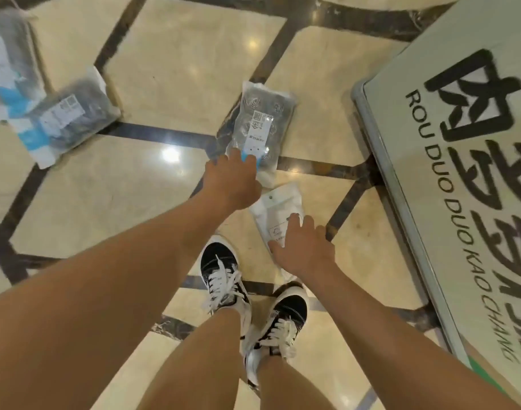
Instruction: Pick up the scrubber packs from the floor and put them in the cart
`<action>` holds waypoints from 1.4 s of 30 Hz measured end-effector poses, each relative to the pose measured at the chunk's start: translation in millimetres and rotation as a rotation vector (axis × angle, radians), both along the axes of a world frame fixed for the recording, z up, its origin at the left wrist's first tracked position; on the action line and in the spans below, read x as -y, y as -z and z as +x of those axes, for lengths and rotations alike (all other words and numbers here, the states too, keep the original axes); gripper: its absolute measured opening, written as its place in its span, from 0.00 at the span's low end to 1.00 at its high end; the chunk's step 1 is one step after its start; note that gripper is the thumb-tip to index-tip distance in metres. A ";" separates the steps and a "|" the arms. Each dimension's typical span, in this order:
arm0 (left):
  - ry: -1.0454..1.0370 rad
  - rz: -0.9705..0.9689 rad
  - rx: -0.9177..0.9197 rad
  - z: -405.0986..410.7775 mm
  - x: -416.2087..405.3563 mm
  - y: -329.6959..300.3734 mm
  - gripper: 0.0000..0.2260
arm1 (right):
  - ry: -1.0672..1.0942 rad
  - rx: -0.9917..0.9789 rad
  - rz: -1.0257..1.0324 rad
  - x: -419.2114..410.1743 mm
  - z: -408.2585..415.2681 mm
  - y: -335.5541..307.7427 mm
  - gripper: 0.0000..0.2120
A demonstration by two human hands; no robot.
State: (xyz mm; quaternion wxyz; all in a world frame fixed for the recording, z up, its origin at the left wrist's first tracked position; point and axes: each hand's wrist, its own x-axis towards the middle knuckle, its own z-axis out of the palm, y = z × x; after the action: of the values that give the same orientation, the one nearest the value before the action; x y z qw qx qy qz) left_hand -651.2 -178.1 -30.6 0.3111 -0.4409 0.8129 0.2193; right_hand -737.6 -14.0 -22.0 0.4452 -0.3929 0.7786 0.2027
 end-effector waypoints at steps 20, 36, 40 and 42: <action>-0.568 0.122 -0.031 15.7 -18.8 125.6 0.39 | 1.422 0.417 -0.052 -52.4 -75.3 113.9 0.13; -0.777 0.154 -0.206 84.7 -0.7 65.1 0.28 | 1.461 0.289 -0.348 -30.1 -48.2 65.3 0.28; -0.970 0.181 -0.408 87.9 1.0 -25.7 0.25 | 1.289 0.461 -0.406 6.7 -58.8 -19.9 0.27; -1.051 0.153 -0.499 91.1 0.7 -80.0 0.21 | 1.177 0.528 -0.430 27.6 -66.0 -70.2 0.24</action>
State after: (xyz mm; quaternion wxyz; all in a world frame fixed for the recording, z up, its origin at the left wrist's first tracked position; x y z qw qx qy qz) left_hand -560.1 -178.8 49.4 -0.0091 -0.6961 0.5157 0.4995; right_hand -803.6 -41.6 48.2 0.5685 -0.0198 0.7509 -0.3355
